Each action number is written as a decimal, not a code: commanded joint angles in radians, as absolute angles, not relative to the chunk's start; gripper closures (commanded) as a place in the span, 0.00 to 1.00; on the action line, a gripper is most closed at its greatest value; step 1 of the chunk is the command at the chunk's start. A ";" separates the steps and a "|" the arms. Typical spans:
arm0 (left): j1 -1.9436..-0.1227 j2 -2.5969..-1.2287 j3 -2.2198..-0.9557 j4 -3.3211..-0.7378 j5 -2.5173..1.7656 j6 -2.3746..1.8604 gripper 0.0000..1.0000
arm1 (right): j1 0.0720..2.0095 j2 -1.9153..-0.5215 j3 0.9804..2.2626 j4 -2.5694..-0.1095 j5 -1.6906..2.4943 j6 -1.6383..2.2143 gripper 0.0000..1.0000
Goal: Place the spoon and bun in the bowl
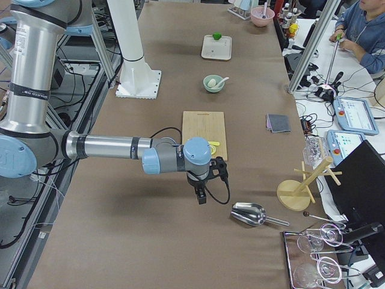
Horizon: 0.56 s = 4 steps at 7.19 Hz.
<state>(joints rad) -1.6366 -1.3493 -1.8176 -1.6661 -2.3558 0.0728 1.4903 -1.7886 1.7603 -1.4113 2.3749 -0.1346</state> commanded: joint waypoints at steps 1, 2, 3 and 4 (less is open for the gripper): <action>-1.638 -1.348 -1.818 -1.663 -2.358 0.098 0.01 | 1.491 -1.792 1.764 -1.411 2.373 -0.135 0.00; -1.638 -1.348 -1.815 -1.666 -2.358 0.098 0.01 | 1.491 -1.793 1.767 -1.411 2.373 -0.135 0.00; -1.637 -1.350 -1.812 -1.667 -2.358 0.098 0.01 | 1.491 -1.793 1.769 -1.411 2.373 -0.135 0.00; -1.637 -1.350 -1.812 -1.667 -2.358 0.098 0.01 | 1.491 -1.793 1.769 -1.411 2.375 -0.135 0.00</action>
<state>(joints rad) -1.6375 -1.3492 -1.8130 -1.6665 -2.3574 0.0978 1.4910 -1.7928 1.7677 -1.4113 2.3734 -0.1350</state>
